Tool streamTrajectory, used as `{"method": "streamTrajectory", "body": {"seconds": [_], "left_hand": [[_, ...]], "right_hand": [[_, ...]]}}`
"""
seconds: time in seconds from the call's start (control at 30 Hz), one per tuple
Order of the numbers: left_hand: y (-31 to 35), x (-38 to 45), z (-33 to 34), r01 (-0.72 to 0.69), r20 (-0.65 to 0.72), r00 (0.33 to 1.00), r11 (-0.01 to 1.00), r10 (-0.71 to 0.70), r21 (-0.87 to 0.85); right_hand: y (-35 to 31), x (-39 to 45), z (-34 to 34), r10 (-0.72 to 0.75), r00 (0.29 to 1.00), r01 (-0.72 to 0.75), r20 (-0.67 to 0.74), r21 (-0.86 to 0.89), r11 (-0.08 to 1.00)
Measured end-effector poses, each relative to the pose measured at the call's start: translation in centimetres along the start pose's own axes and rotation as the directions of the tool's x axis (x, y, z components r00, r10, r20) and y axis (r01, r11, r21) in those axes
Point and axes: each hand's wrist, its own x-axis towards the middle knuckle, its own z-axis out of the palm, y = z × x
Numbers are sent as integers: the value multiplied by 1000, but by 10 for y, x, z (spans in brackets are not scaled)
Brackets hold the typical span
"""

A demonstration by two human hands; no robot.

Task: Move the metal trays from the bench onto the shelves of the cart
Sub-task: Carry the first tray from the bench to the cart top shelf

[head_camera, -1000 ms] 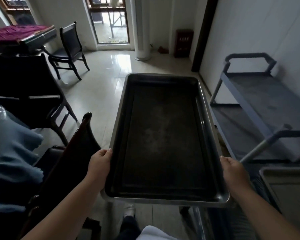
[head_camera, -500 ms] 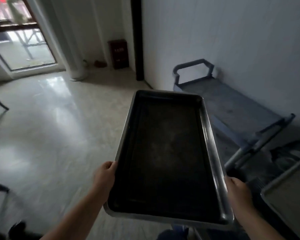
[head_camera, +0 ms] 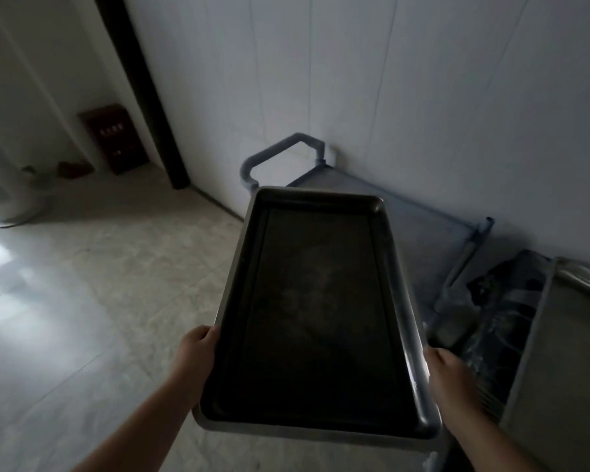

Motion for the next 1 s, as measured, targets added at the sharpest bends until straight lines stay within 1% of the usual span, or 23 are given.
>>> {"method": "streamTrajectory", "body": {"seconds": [0.1, 0.23, 0.37, 0.43, 0.53, 0.77, 1.0], "left_hand": [[19, 32, 8, 1, 67, 998, 999, -3, 34], [41, 82, 22, -22, 123, 992, 997, 13, 75], [62, 140, 37, -38, 173, 985, 995, 22, 90], [72, 169, 43, -31, 200, 980, 994, 11, 100], [88, 202, 50, -22, 231, 973, 995, -1, 96], [110, 244, 71, -35, 254, 967, 994, 8, 102], [117, 258, 98, -30, 217, 976, 998, 17, 58]], "right_hand": [[-14, 16, 6, 37, 999, -36, -31, 18, 999], [-35, 40, 17, 78, 993, -80, -88, -18, 997], [-54, 70, 39, 129, 984, -126, -121, 31, 992], [-65, 86, 50, 155, 981, -156, -116, -1, 988], [-80, 108, 64, 149, 979, -154, -137, -23, 988], [-95, 140, 88, 212, 959, -215, -188, 1, 977], [-92, 180, 90, 175, 973, -192, -151, -109, 975]]}}
